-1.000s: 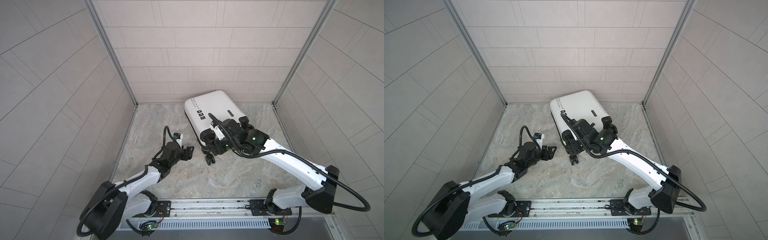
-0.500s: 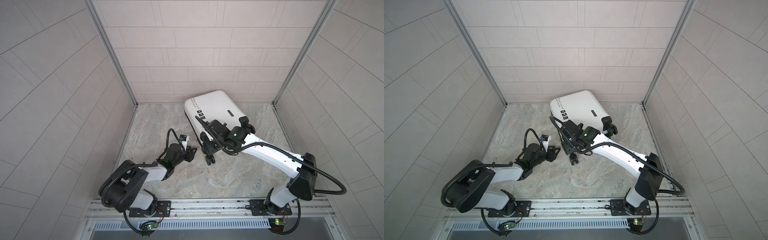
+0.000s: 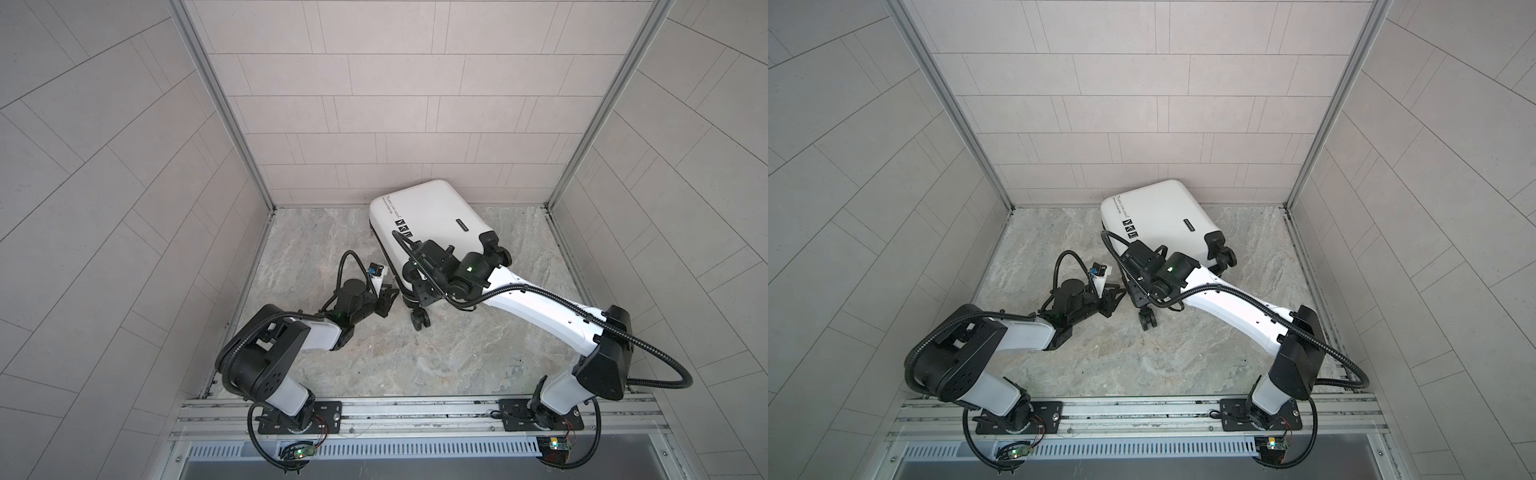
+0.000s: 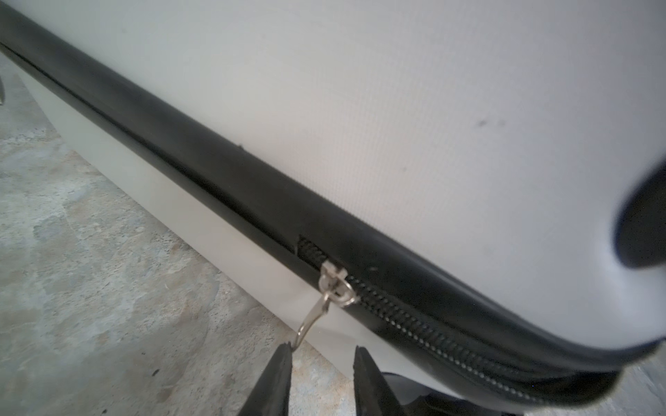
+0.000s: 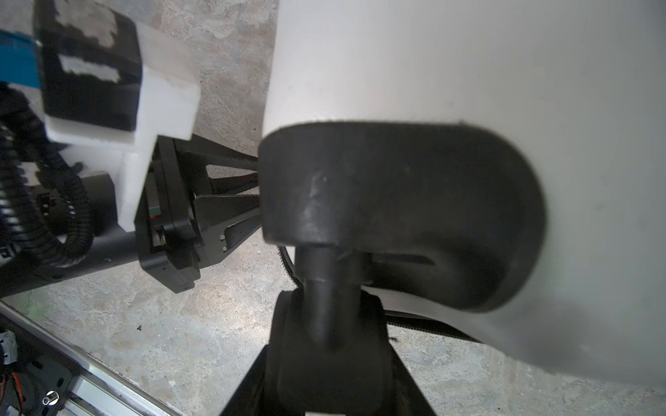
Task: Pack the luggage
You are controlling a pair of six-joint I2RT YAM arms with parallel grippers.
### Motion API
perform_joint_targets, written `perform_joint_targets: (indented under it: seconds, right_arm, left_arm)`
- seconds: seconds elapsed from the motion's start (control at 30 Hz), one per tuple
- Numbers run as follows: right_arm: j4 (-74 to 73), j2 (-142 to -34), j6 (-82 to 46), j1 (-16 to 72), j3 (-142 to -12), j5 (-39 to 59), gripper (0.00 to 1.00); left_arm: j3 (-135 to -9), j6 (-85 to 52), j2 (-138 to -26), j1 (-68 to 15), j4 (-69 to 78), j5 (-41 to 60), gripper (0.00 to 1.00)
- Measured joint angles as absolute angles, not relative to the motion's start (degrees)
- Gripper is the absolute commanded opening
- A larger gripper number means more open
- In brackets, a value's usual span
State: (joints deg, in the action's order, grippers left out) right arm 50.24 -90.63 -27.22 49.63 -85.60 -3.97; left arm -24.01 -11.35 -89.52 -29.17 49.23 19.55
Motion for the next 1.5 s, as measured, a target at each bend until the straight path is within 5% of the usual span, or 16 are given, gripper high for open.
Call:
perform_joint_targets:
  seconds: [0.8, 1.5]
  right_arm:
    - [54.59, -84.38, -22.59, 45.63, -81.49, -3.66, 0.29]
    - [55.00, -83.44, -21.63, 45.30, -80.42, -3.33, 0.29]
  left_arm:
    - [-30.81, -5.63, -93.95, -32.80, 48.69, 21.74, 0.35]
    - [-31.70, -3.42, -95.53, -35.24, 47.05, 20.38, 0.21]
